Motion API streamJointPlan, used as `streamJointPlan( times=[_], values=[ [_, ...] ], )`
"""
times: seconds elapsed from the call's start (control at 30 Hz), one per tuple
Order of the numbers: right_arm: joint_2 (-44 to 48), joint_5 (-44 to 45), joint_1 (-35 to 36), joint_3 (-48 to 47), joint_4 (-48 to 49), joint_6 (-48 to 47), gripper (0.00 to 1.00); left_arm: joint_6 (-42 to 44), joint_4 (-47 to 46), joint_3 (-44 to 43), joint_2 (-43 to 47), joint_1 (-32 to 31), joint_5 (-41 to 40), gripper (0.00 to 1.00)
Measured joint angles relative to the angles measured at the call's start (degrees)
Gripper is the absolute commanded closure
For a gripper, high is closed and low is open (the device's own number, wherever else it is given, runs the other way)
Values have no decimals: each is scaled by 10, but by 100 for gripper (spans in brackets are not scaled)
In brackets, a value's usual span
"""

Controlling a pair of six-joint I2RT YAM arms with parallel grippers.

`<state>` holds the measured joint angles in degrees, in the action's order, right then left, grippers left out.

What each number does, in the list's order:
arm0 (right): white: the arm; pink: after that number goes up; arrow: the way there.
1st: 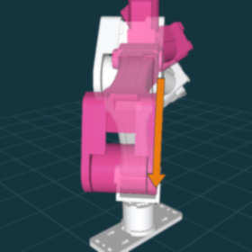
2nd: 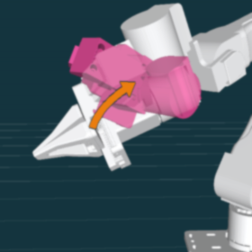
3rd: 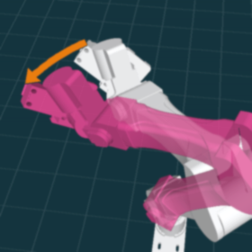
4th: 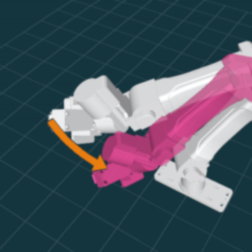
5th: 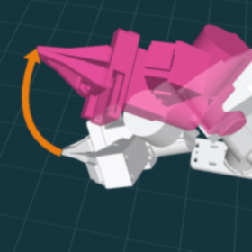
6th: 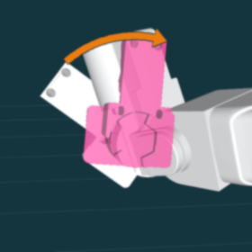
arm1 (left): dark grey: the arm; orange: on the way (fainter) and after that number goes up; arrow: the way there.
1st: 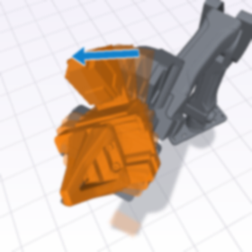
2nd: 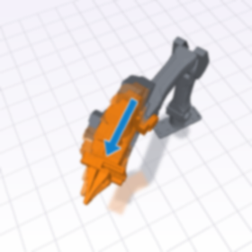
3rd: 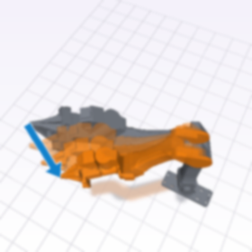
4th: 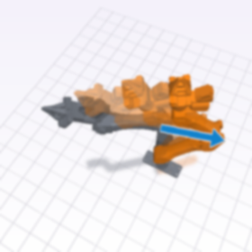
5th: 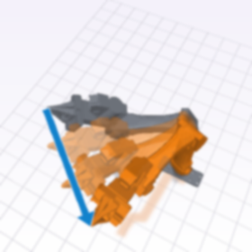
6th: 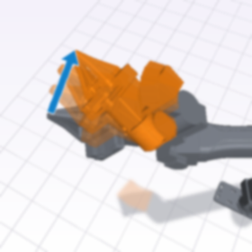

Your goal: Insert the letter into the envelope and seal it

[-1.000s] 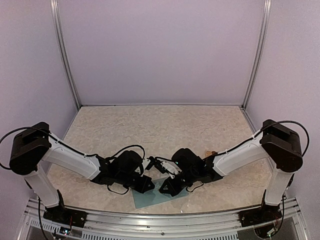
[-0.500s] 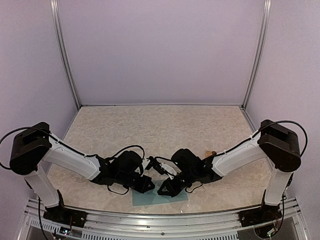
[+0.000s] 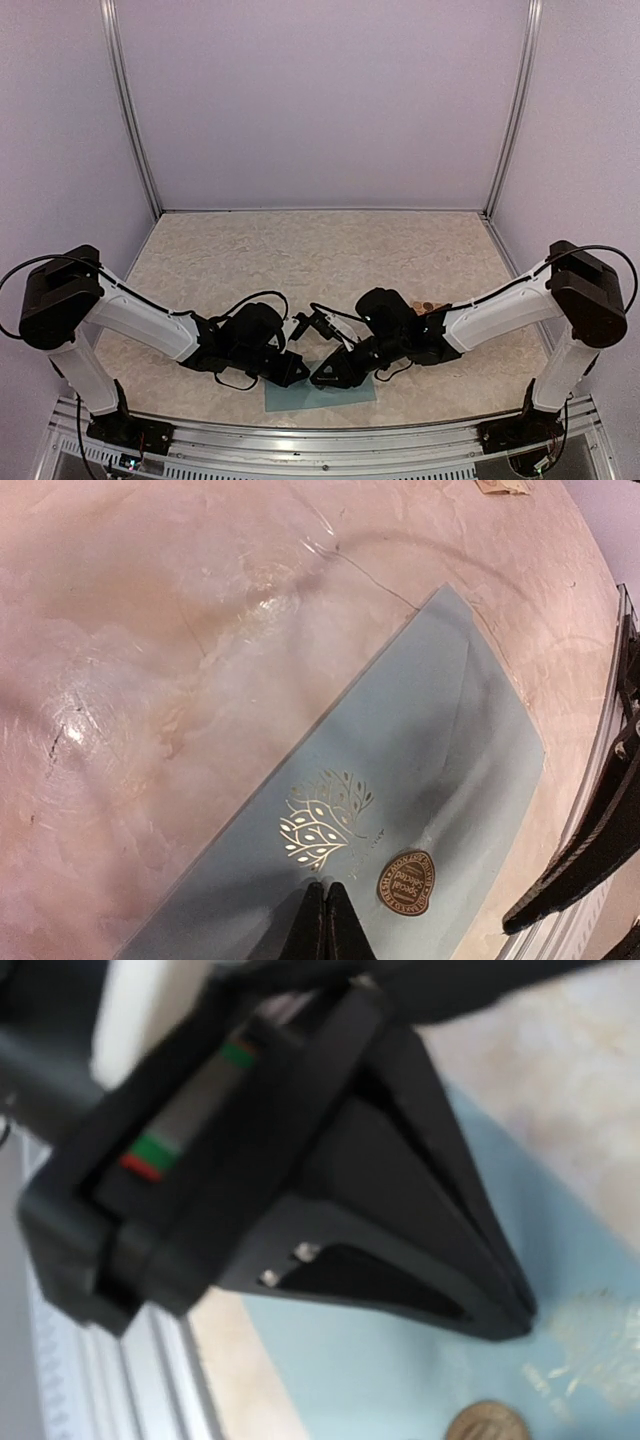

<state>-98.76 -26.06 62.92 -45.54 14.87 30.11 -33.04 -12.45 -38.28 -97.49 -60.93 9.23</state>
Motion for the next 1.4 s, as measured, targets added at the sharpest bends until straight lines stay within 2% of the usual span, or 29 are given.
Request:
streamJointPlan(
  times=[0.13, 0.73, 1.4],
  values=[
    [0, 19, 0, 1, -3, 8, 100, 0, -1, 0, 0, 0, 0, 98],
    [-59, 51, 0, -18, -17, 11, 100, -5, -8, 5, 1, -3, -3, 99],
    [-92, 13, 0, -43, -25, 9, 100, -31, -11, 7, 2, -3, -8, 99]
  ],
)
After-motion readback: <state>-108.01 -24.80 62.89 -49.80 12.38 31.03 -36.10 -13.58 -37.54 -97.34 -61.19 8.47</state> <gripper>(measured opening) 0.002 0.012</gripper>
